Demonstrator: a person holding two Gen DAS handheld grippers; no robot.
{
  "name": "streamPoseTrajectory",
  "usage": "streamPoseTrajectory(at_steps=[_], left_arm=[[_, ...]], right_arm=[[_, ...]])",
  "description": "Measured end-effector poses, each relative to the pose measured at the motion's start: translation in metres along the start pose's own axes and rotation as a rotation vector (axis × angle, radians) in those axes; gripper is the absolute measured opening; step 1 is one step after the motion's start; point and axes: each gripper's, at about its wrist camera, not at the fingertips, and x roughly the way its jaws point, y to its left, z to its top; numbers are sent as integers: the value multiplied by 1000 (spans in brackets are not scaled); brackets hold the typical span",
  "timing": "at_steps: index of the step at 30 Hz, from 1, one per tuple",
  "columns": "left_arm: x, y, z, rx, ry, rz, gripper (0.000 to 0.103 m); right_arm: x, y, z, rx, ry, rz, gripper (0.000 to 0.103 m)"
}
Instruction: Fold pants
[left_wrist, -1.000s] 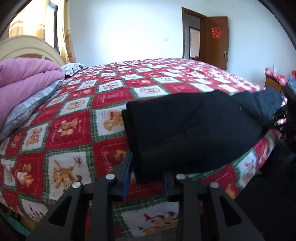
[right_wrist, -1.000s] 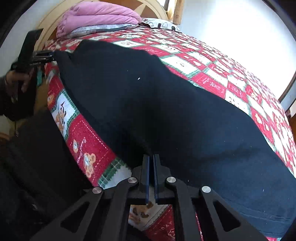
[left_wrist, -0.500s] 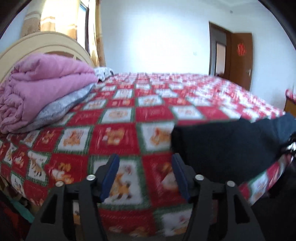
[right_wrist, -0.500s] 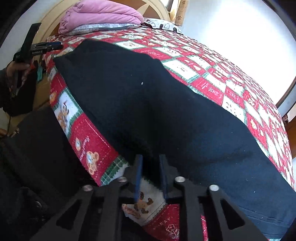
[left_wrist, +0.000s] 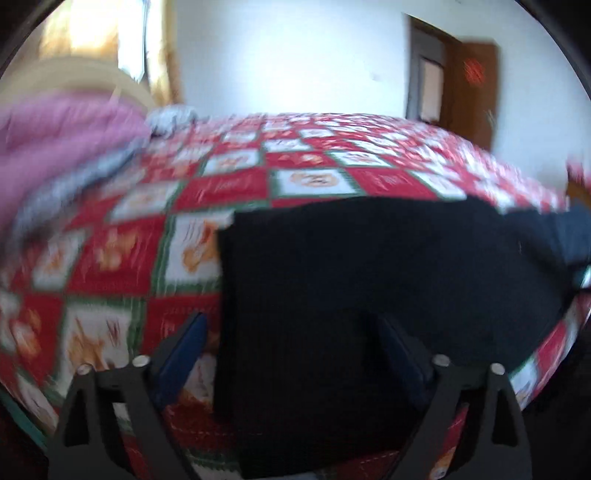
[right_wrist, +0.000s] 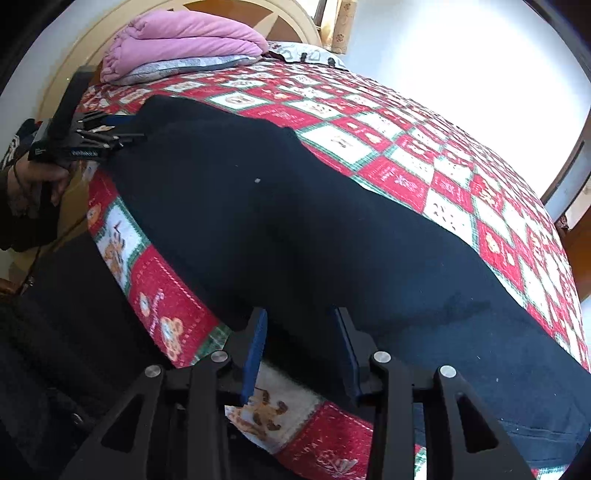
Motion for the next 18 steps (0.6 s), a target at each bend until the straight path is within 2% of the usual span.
streamPoseTrajectory(at_steps=[2,5,7,13,15,18], left_arm=[[-8,6,2,-48,-26,-10,95],[-20,5,11,-41,-62,27,94],[-29,2,20,-56,-91,26,94],[-35,-39,36,-23,-100,-63,94],[-31,-63,37,6,-80,-116,94],[-26,-117,38,101,-48,-211,94]], right_arm=[[-3,-8,-2,24,-4,0,39],[-12,-32,-8,103,-25,13,39],[-18,-52,-13,167,-36,-9,40],[-46,-127,-37,408,-67,-144,43],[-61,-157,-53,520,-88,-173,43],[-82,-195,-81,688,-115,-210,43]])
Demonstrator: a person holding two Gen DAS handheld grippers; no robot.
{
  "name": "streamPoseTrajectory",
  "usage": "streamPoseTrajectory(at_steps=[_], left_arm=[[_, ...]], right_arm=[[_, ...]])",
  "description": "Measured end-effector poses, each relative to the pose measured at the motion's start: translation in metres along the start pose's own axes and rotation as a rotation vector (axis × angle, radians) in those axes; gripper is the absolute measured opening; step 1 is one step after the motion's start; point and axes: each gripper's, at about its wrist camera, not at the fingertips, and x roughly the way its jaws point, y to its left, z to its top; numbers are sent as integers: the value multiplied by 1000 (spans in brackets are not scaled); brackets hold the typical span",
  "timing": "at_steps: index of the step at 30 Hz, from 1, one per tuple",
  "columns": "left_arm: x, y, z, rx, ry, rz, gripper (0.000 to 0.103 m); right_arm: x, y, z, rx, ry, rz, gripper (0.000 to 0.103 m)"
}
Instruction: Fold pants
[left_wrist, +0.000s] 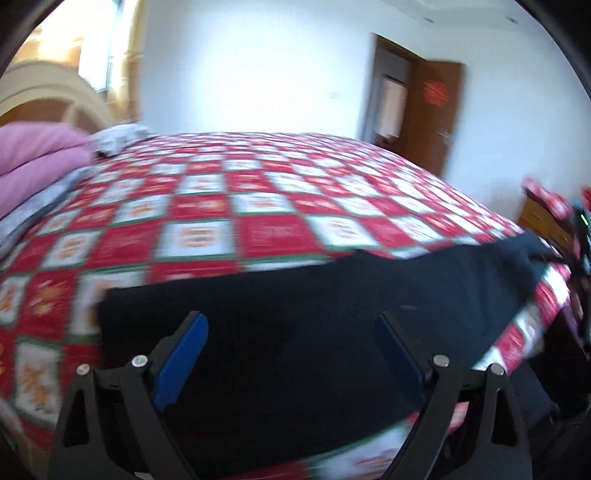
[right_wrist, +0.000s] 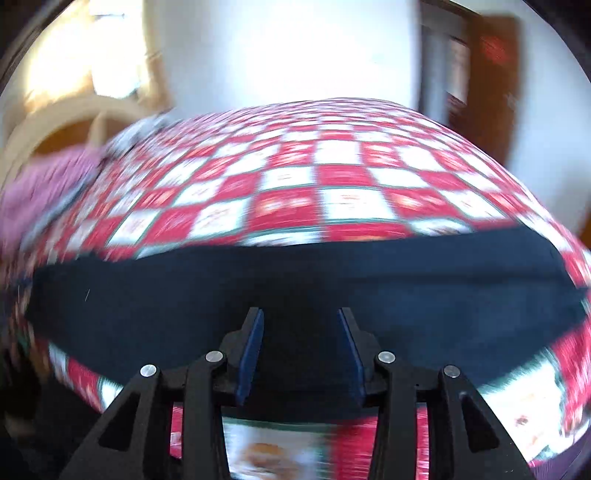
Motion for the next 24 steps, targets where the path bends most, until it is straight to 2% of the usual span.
streamPoseTrajectory(at_steps=[4,10,13,17,20,24], left_arm=[[21,-74,11,128,19,-134,94],[61,-173,24,262,51,-293,94],[74,-204,21,308,83,-324,92],[86,-226,13,361,137,-340,78],[90,-236,6,383,165,-341,72],[93,-246,-6,425,186,-331,68]], right_arm=[[-18,-69,-3,213,-29,-75,43],[-44,-132,-6,385,-107,-110,43],[-55,-163,-8,494,-158,-100,43],[-58,-195,-13,630,-168,-53,43],[-55,-203,-11,661,-177,-6,43],[-50,-211,-11,684,-169,5,43]])
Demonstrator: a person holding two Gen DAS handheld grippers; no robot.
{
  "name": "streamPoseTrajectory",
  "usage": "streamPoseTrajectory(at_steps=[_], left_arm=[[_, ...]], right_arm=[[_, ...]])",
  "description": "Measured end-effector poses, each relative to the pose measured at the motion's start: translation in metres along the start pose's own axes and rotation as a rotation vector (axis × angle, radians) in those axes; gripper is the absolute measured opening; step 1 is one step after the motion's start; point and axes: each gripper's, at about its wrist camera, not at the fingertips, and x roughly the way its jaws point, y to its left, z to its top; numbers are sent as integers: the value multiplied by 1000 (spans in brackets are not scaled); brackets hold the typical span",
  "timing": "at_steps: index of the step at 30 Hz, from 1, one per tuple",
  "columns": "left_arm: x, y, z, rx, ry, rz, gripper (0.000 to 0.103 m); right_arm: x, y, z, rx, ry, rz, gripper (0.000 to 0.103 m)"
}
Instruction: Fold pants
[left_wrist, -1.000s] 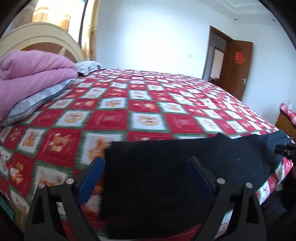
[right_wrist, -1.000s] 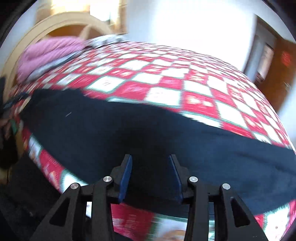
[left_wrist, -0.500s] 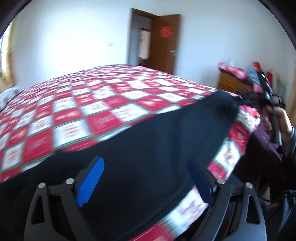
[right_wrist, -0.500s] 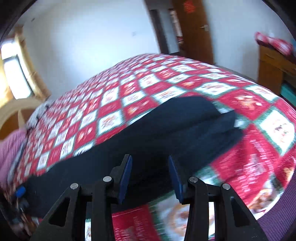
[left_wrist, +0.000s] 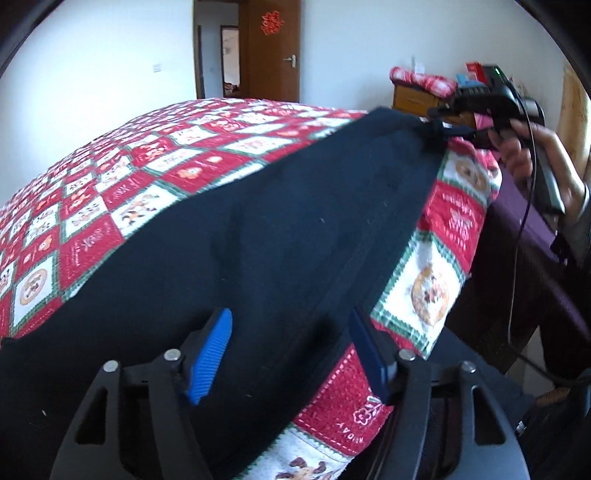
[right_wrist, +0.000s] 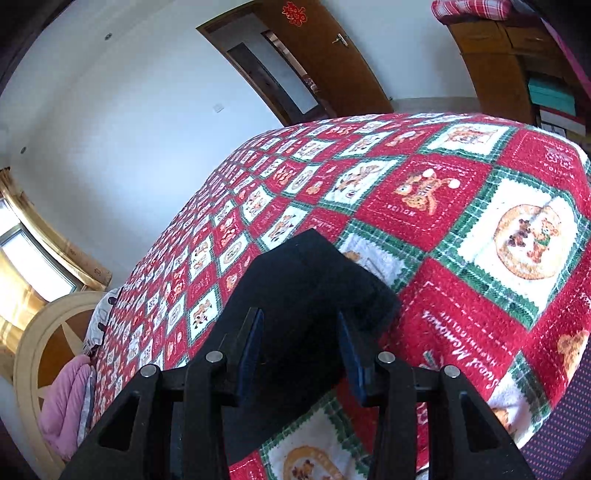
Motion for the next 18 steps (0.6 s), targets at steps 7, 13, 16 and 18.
streamPoseTrajectory(at_steps=[7,13,16,18], left_arm=[[6,-14,-6,74,-2,43,64],[-1,2,-7,17,-18,34,29],[-3,14,-7,-54,-21,-3,16],[-3,16,-7,-70,-23,-17,13]], right_arm=[[11,-8,-1,15,-8,7,16],[8,7,1,-51,-94,94,4],[-18,30,3,-151,-184,188,3],[-30,36,2,-190,-213,186,3]])
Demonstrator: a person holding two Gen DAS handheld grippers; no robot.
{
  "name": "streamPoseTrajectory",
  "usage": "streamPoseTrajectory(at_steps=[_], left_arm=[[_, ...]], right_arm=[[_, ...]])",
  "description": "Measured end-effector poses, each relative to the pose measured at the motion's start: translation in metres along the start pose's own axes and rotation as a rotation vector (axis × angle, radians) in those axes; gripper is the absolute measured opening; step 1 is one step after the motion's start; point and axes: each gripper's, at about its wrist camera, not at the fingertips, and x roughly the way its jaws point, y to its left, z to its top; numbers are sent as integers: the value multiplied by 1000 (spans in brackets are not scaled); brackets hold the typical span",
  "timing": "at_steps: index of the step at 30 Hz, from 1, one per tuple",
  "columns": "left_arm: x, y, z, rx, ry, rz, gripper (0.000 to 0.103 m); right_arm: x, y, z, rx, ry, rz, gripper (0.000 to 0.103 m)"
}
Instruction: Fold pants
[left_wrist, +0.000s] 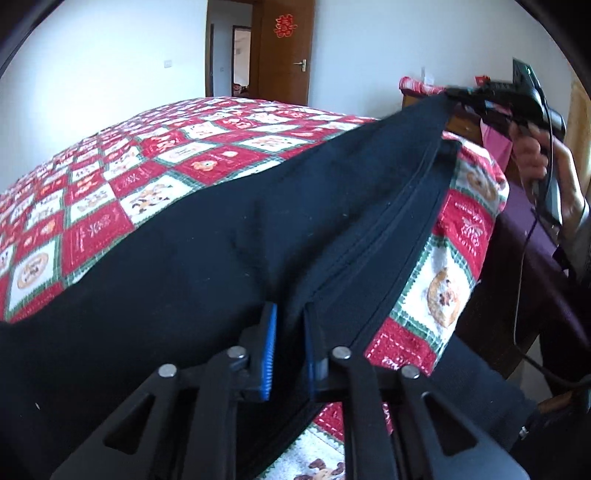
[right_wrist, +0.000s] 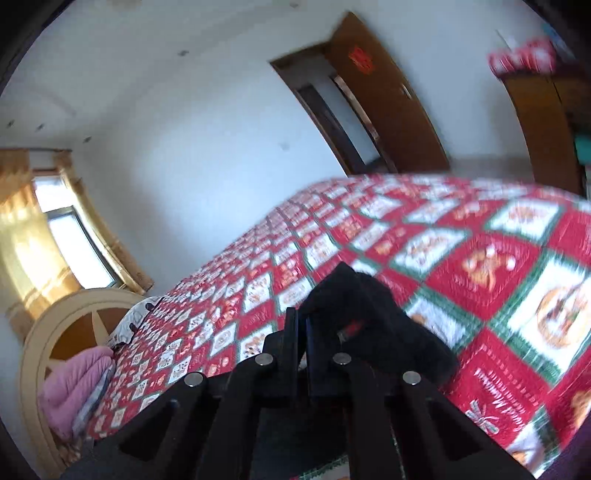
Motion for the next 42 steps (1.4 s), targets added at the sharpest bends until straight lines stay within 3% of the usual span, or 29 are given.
streamPoseTrajectory(at_steps=[5,8,11,14,18,20,21,23,25,28,33,42], left_arm=[[-1,-2,-2,-3,-3,-35,11],[-1,0,-4,-13,-6,-53,11],[1,2,-5,-22,-3,-66,11],[0,0,-4,-4,-3,-67,11],[0,2,-4,-22,-5,-78,11],[-1,3,-6,-30,-7,-89,11],[-1,4,-7,-37,-8,-98,11],[0,6,-7,-49,-6,-112,11],[-1,8,-7,-57,-1,-125,11],[-2,7,-8,-57,-6,-134,11],[-5,4,-11,-43,-9,-150,9],[-14,6,-12,-55,-35,-190,9]], right_arm=[[10,-39,-16,66,102,-136,3],[17,-61,-21,179,137,-100,3],[23,-49,-14,134,129,-98,3],[28,-26,4,93,80,-28,3],[17,10,23,30,-8,147,3],[7,9,18,7,-21,165,3],[4,3,13,5,-12,147,3],[8,-15,2,2,58,-8,3],[12,-44,-12,87,130,-89,3],[11,-71,-27,196,193,-110,3],[12,-57,-35,157,214,-142,3],[4,-79,-32,245,145,-128,3]])
